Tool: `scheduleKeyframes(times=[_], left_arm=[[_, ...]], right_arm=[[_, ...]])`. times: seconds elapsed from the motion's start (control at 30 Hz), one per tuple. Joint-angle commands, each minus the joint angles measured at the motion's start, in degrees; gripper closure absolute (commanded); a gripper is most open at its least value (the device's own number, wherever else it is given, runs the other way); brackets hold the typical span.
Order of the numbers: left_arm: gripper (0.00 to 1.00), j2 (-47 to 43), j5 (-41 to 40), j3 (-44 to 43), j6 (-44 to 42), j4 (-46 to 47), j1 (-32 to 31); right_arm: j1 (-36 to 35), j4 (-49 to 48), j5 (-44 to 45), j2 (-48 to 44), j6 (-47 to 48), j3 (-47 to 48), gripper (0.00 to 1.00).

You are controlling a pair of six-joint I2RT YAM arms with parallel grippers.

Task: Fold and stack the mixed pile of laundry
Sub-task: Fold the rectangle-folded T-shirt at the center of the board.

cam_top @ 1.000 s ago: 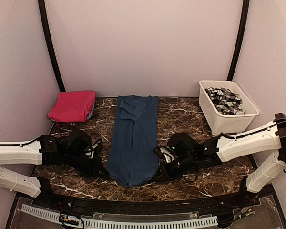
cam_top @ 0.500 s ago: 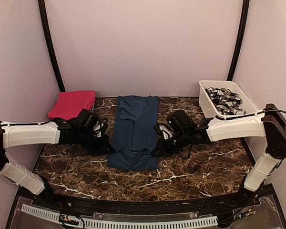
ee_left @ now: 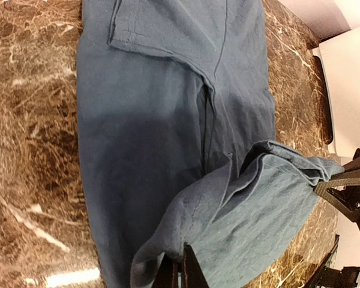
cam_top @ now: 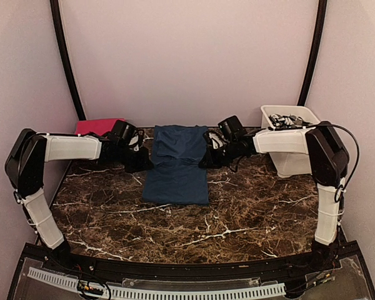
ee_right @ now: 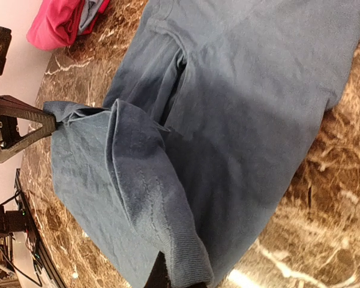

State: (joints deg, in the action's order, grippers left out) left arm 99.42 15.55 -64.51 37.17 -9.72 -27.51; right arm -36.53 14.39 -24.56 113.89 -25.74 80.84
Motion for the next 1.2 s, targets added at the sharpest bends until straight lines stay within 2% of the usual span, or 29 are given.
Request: scheduleKeyframes(times=[0.0,0.17,0.57,0.7,0.73,0.8,0.9,0.97,1.1,1.17], left_arm=[[1.00,5.3,0.2,-6.9,-2.8,1.7,1.7],[1.00,11.5,1.5,-10.9,-3.0,2.4,3.3],[1.00,15.9,1.3,-14.8,-3.4,5.6,4.4],[1.00,18.0,0.6,-18.7,-4.3,2.6,4.6],[0.99,18.7,0.7,-19.2,-4.5,1.5,4.7],[0.89,18.9,0.4,-20.0,-5.0,-0.1,5.1],[0.66,18.0,-2.0,-21.0,-5.3,-2.8,6.2],[0.55,16.1,-2.4,-20.6,-5.3,-3.6,7.3],[0.44,10.2,-2.5,-19.2,-6.9,-5.5,8.5],[0.37,4.2,1.2,-15.4,-7.7,-3.2,8.5]], right_arm=[[2.2,0.4,-2.7,5.4,3.0,7.4,1.00],[3.5,1.1,-3.5,10.0,3.8,12.6,1.00],[5.3,0.3,-3.1,15.8,3.4,16.3,1.00],[6.2,1.0,-2.8,16.7,3.1,17.6,1.00],[6.5,1.3,-3.3,16.8,3.1,18.0,0.91],[7.0,2.0,-3.9,16.0,3.2,18.3,0.73],[8.1,2.2,-3.8,12.8,3.4,17.6,0.50],[9.0,3.2,-4.3,10.4,4.0,17.6,0.43],[9.8,5.5,-5.9,4.1,5.1,14.8,0.36],[9.5,4.2,-8.8,0.0,4.1,10.4,0.24]])
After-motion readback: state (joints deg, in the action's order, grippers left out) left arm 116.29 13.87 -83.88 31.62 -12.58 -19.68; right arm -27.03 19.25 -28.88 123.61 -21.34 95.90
